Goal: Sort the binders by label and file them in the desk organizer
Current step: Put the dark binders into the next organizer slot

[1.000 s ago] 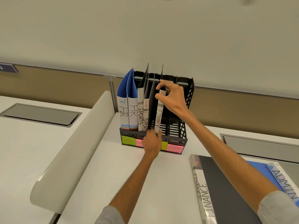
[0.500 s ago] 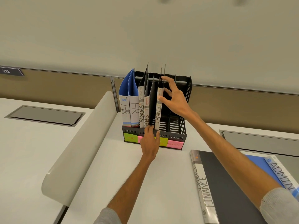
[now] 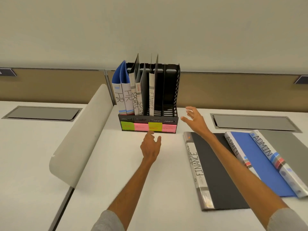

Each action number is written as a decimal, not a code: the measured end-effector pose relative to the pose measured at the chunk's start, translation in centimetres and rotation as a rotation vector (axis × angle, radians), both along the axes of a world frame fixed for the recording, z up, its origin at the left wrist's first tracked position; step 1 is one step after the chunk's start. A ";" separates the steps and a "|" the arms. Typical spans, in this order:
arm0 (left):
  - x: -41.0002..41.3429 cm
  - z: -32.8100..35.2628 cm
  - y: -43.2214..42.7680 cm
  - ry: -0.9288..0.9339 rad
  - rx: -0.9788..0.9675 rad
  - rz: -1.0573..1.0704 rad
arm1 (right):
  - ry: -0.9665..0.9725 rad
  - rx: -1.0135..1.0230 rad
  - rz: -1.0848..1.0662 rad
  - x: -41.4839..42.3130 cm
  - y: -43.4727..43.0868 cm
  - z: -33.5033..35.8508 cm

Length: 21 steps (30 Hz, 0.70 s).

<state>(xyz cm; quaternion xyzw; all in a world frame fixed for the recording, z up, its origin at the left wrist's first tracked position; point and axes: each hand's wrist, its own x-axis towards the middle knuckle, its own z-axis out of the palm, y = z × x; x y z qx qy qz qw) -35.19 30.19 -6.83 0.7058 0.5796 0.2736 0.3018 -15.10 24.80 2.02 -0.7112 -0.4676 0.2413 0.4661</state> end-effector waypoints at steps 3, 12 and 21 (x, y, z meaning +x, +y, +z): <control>1.2 -0.4 -2.0 0.010 -0.049 -0.047 | 0.016 -0.052 -0.027 1.0 -2.8 -2.1; 5.8 -1.1 -7.9 0.078 -0.138 -0.191 | -0.022 -0.231 -0.079 4.4 -10.5 -6.4; 8.9 -3.7 -12.2 0.211 -0.199 -0.238 | -0.066 -0.376 -0.091 6.4 -16.2 -10.2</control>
